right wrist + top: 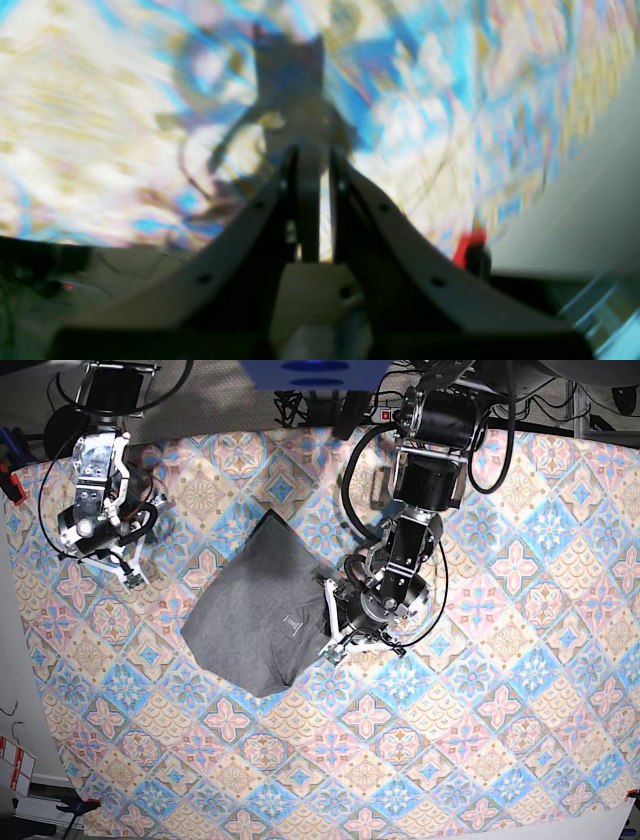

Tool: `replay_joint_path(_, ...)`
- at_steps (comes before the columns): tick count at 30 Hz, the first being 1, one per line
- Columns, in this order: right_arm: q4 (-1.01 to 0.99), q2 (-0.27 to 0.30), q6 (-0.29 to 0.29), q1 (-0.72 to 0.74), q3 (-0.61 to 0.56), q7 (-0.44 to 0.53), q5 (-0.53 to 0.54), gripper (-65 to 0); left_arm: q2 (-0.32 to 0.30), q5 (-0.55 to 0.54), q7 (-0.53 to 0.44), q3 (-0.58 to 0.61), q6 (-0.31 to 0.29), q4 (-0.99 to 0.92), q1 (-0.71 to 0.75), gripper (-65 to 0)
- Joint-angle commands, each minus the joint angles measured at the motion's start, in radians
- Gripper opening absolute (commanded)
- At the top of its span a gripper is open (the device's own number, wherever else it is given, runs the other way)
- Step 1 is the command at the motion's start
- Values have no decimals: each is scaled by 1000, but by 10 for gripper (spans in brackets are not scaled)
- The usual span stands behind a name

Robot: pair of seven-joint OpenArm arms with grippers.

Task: Fold the T-shirt properly
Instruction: 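Release the left gripper and grasp the bundle's corner with the right gripper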

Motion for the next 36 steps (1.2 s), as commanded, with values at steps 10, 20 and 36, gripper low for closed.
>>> replay_joint_path(10, 17, -28, 0, 15, -185, 3, 2, -618, -13, -10, -48, 0, 6, 16, -63, -544)
replay_joint_path(20, 17, -41, 0, 18, -328, 3, -2, -618, 14, -10, -75, 0, 6, -78, -220, -543)
replay_joint_path(36, -201, -183, 3, 90, -349, 96, 5, -617, -102, -10, -78, -186, -121, 697, 218, -506)
